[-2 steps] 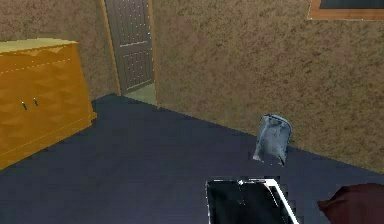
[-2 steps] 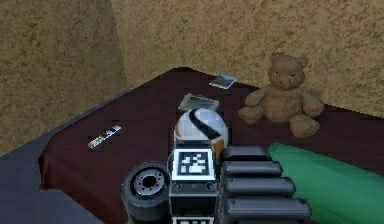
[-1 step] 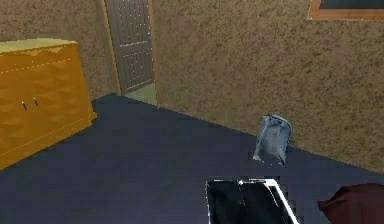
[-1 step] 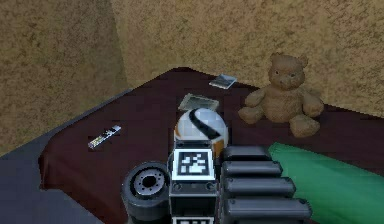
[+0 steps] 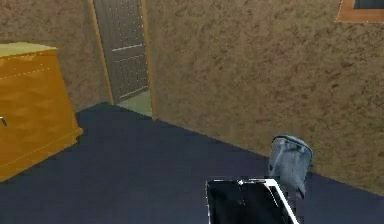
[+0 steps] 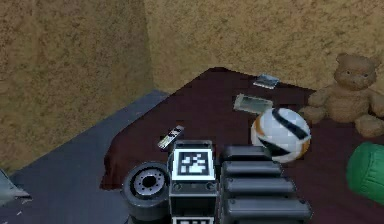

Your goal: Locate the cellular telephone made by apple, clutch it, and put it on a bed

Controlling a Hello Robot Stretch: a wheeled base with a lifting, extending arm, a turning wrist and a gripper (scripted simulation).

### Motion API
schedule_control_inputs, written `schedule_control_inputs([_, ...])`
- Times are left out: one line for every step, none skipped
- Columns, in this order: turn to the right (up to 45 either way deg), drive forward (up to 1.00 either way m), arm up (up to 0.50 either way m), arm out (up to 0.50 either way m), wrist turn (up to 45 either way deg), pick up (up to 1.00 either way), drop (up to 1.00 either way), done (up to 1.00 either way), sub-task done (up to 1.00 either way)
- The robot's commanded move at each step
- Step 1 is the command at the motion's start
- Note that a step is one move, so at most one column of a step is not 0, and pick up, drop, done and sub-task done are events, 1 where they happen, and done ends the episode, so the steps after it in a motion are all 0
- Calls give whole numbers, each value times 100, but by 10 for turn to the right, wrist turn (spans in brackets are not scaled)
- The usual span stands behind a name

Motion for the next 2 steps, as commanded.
schedule_control_inputs([450,0,0,0,0,0,0,0,0])
schedule_control_inputs([210,0,0,0,0,0,0,0,0])
